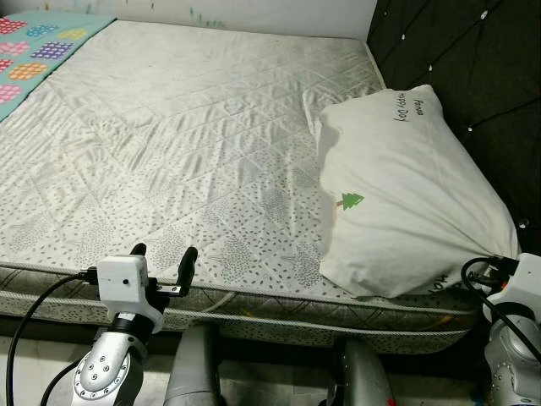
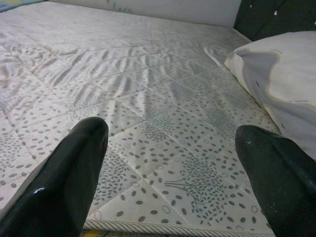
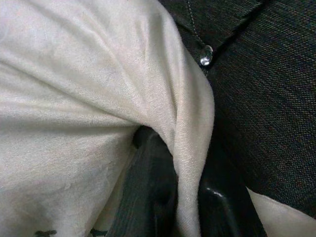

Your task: Clean up the room

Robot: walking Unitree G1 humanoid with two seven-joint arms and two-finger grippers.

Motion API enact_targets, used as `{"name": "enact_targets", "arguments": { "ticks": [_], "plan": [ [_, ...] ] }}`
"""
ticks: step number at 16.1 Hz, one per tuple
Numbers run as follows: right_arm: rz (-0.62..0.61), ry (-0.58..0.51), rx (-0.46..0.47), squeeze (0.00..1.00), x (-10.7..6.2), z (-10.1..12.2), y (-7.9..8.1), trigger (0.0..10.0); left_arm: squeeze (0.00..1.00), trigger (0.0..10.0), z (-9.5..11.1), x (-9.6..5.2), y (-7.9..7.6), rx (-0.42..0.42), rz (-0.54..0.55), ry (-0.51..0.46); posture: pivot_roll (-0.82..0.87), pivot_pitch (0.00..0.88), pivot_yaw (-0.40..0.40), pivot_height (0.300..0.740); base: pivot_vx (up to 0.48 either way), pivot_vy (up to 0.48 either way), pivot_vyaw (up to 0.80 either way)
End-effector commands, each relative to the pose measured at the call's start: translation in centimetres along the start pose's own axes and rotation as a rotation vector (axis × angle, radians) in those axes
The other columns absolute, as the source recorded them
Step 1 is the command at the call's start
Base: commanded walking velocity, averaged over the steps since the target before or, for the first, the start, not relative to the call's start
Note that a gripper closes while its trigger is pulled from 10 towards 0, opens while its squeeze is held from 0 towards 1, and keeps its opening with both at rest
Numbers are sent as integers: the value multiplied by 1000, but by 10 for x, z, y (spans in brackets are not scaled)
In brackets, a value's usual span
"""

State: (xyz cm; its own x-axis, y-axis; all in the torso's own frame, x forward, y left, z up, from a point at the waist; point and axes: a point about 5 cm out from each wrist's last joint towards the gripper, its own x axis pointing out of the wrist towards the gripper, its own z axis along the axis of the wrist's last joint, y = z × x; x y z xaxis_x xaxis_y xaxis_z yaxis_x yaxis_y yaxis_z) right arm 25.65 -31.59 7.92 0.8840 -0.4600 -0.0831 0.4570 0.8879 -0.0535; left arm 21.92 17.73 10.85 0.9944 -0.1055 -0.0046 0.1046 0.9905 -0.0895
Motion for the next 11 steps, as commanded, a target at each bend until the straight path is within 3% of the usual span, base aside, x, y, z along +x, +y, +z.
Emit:
{"name": "enact_targets", "arguments": {
  "ticks": [1, 2, 5, 6, 7, 9, 11],
  "plan": [
    [-30, -4, -19, 0, 2, 5, -4, 4196, 0, 10000, -3, 0, 0, -1, -3, 14, 41, 86, -36, 561, 0, 0, 0],
    [-2, 2, -42, 0, 5, 9, 3, 9804, 0, 10000, -3, 1, 0, -1, -4, 13, 42, 84, -36, 561, 0, 0, 0],
    [79, -29, -58, 0, 27, 29, 31, 10000, 0, 10000, -3, 1, -1, -4, 2, 10, 52, 76, -47, 561, 0, 0, 0],
    [97, -32, -39, 373, 31, 33, 39, 10000, 0, 10000, -3, 1, -1, -5, 7, 8, 53, 74, -50, 561, 0, 0, 0],
    [110, -38, -37, 1000, 32, 35, 44, 10000, 0, 10000, -3, 1, -1, -5, 10, 7, 57, 73, -55, 561, 0, 0, 0],
    [143, -45, -30, 1000, 40, 43, 58, 10000, 0, 10000, -3, 0, -1, -6, 22, 4, 64, 69, -66, 561, 0, 0, 0],
    [142, -47, -26, 1000, 43, 46, 60, 10000, 0, 10000, -3, -1, 0, -7, 28, 2, 65, 68, -69, 561, 0, 0, 0]
  ]
}}
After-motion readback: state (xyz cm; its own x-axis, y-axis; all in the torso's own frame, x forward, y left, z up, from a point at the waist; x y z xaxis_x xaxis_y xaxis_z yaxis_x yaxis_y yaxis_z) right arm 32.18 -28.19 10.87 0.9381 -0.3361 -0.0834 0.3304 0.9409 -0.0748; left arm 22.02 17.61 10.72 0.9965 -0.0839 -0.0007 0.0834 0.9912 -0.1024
